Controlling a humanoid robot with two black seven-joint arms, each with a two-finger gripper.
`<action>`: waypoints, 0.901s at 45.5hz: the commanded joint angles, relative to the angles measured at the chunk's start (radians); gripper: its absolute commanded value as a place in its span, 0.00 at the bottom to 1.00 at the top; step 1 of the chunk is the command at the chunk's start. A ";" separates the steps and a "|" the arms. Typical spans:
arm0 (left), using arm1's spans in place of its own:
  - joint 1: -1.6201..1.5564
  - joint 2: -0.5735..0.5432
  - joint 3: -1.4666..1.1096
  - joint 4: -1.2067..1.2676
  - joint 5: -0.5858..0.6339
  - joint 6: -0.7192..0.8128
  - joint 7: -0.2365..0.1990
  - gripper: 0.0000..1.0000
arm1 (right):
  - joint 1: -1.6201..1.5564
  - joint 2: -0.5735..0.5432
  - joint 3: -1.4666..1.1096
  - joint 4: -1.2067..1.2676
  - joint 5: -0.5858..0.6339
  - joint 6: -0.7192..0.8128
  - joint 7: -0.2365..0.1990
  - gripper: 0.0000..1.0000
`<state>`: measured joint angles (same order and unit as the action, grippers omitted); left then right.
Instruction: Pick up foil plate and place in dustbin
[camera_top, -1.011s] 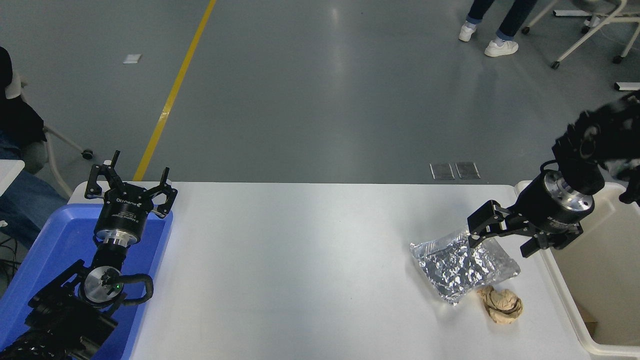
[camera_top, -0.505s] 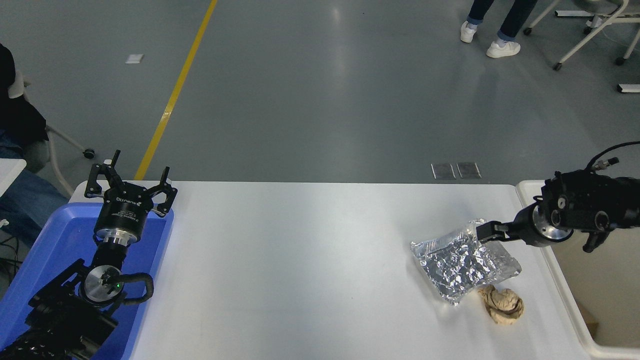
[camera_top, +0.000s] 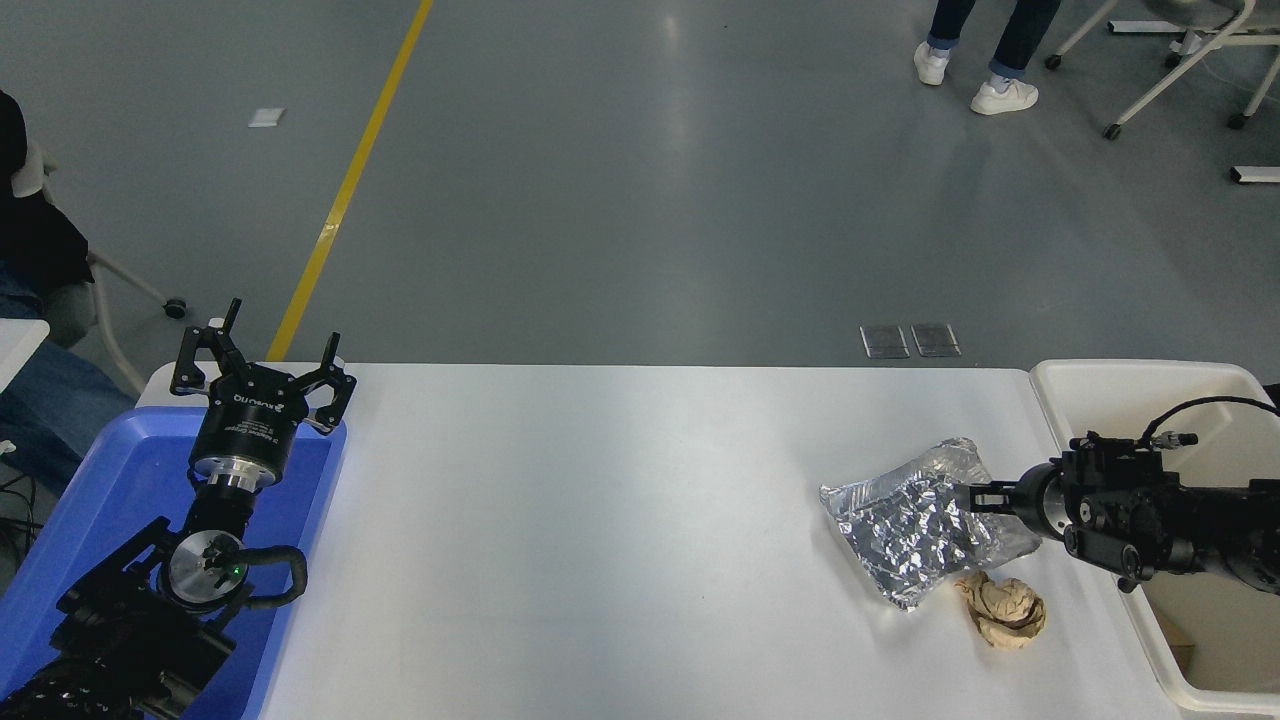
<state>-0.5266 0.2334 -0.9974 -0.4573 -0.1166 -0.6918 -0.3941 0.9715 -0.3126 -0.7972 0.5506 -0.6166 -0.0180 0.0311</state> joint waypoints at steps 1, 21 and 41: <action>0.000 0.000 0.000 0.000 0.000 0.000 0.001 1.00 | -0.027 0.007 0.018 -0.024 -0.005 -0.011 0.003 0.00; -0.001 0.000 0.000 0.000 0.000 0.000 0.003 1.00 | 0.196 -0.109 -0.115 0.213 0.008 0.001 0.009 0.00; -0.001 0.001 -0.001 -0.001 0.000 -0.002 0.003 1.00 | 1.107 -0.309 -0.551 0.920 0.135 0.229 0.036 0.00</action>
<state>-0.5277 0.2339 -0.9970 -0.4574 -0.1164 -0.6933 -0.3912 1.5845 -0.5634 -1.1017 1.1224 -0.5673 0.0665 0.0410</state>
